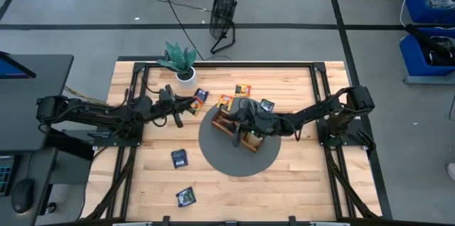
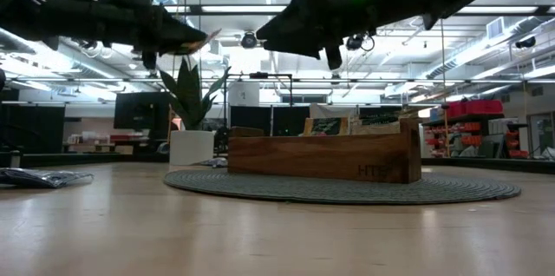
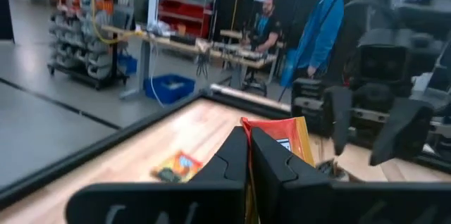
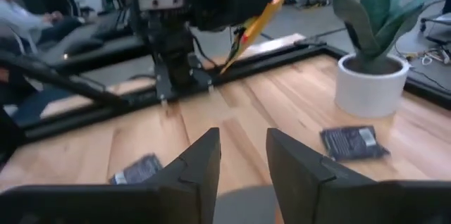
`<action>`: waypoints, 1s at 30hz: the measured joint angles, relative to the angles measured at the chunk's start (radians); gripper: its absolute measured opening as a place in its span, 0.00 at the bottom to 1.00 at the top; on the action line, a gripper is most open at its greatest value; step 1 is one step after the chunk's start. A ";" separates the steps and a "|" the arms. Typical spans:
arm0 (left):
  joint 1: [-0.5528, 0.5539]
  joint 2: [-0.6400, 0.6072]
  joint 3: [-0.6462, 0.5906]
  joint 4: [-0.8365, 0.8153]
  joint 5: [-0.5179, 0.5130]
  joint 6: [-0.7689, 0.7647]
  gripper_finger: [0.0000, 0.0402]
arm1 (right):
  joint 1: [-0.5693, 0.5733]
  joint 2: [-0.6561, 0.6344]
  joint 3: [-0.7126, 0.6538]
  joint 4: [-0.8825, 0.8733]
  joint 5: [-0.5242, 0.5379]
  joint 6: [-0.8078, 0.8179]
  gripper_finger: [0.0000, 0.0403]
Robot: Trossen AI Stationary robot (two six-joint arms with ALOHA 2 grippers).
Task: Pick & Place Tea
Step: Put the orange tea bag into the middle section of the wooden organizer
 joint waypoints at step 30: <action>-0.028 0.017 0.002 0.138 -0.074 0.112 0.01 | -0.089 0.205 0.338 -0.046 -0.127 -0.078 0.31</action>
